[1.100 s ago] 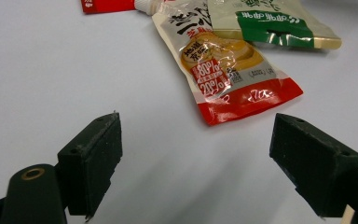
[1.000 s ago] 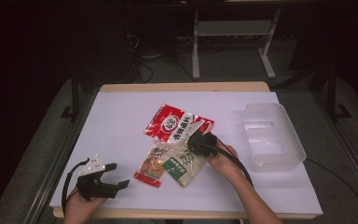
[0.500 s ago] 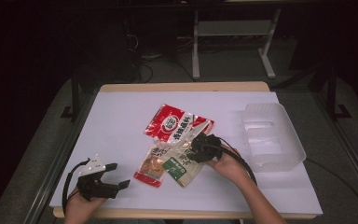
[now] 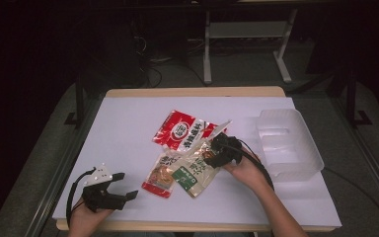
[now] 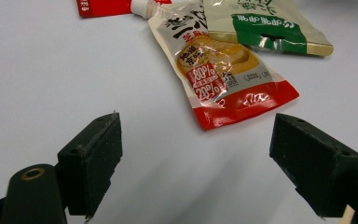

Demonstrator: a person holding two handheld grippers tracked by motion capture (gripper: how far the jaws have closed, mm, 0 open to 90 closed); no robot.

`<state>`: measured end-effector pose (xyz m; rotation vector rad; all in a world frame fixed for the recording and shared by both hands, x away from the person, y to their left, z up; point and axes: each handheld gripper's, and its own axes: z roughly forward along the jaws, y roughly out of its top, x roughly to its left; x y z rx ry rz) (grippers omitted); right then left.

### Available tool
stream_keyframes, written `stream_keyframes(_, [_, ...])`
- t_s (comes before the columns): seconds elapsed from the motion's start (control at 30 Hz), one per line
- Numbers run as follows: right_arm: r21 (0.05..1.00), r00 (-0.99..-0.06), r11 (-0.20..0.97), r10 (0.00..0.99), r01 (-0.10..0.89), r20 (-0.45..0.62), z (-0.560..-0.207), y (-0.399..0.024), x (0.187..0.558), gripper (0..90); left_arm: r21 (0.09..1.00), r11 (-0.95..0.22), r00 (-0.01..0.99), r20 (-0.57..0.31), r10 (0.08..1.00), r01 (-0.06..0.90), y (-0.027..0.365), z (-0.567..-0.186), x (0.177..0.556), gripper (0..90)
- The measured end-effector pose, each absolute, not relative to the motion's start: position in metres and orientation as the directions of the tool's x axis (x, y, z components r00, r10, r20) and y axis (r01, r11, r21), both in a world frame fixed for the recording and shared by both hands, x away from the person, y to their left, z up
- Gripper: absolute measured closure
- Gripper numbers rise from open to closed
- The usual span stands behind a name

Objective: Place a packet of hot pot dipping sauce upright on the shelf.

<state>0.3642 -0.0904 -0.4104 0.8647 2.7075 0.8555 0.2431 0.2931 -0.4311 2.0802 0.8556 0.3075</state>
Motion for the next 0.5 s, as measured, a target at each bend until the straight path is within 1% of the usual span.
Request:
stream_keyframes(0.07, [0.571,-0.790,0.634,0.612,0.521,0.042,-0.413,-0.094,0.371,30.1,0.785,-0.411,0.736,-0.085,0.671,0.465,0.293,-0.431,0.243,16.6])
stream_keyframes(0.17, [0.554,-0.778,0.623,0.625,0.552,0.074,-0.420,-0.097,0.380,26.6,0.785,-0.412,0.737,-0.083,0.670,0.462,0.293,-0.431,0.243,16.6])
stream_keyframes(0.23, [0.538,-0.765,0.604,0.630,0.588,0.129,-0.428,-0.100,0.387,22.4,0.786,-0.411,0.738,-0.084,0.670,0.462,0.293,-0.431,0.243,16.5])
stream_keyframes(0.43, [0.522,-0.754,0.577,0.616,0.629,0.228,-0.437,-0.103,0.396,16.8,0.785,-0.415,0.739,-0.079,0.669,0.460,0.293,-0.430,0.243,16.6])
stream_keyframes(0.5, [0.522,-0.755,0.577,0.615,0.627,0.227,-0.437,-0.102,0.396,17.4,0.785,-0.412,0.738,-0.085,0.669,0.464,0.292,-0.431,0.243,16.6])
